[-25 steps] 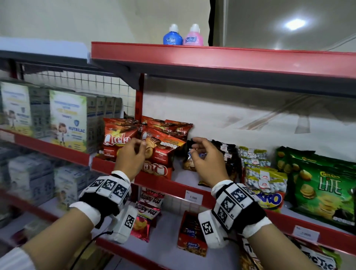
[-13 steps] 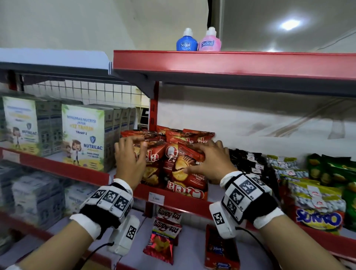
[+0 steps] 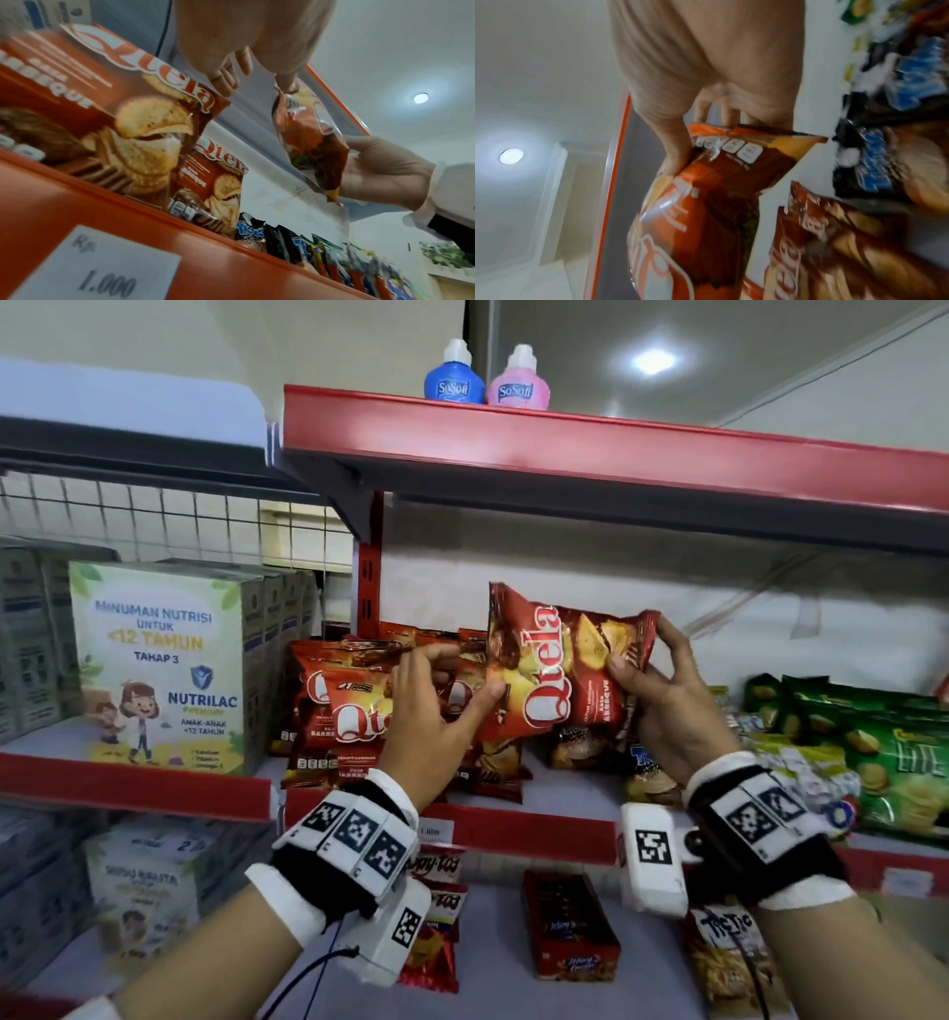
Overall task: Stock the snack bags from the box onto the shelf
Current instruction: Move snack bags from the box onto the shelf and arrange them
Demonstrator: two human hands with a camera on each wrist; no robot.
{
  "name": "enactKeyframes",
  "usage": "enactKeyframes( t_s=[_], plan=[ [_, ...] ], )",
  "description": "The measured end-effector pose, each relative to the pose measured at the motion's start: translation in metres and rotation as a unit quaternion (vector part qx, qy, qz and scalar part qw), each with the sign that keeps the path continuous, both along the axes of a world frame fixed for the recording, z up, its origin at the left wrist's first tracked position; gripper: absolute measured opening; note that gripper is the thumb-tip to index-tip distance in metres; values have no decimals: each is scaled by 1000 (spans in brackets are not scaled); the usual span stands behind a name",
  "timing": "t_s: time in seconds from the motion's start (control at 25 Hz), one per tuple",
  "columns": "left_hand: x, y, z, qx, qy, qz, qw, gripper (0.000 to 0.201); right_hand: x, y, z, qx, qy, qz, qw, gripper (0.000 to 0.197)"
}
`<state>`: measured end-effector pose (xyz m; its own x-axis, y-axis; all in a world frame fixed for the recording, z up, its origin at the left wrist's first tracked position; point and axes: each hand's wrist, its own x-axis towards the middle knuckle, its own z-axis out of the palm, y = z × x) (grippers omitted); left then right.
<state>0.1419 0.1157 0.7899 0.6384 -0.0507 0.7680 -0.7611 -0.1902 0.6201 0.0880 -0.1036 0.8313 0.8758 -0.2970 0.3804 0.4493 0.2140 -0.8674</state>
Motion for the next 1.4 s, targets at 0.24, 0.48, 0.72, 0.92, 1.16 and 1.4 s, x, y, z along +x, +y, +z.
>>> enactKeyframes(
  t_s=[0.24, 0.48, 0.72, 0.92, 1.16, 1.4],
  plan=[
    [-4, -8, 15, -6, 2, -128, 992, 25, -1, 14, -36, 33, 17, -12, 999, 68],
    [7, -9, 29, 69, -67, -5, 995, 24, 6, 4, -35, -327, 23, -40, 944, 82],
    [7, 1, 0, 52, -68, 206, 975, 63, 29, 21, -74, -325, 62, -99, 938, 46],
    [13, 1, -27, 205, -15, 239, 949, 86, 40, 32, -90, -355, 75, -75, 929, 50],
    [16, -1, -29, 247, 9, 258, 934, 82, 27, 31, -78, -468, 91, -17, 879, 59],
    [25, 14, -1, 286, -57, 249, 924, 79, 18, -30, 20, -469, 112, -67, 873, 83]
  ],
)
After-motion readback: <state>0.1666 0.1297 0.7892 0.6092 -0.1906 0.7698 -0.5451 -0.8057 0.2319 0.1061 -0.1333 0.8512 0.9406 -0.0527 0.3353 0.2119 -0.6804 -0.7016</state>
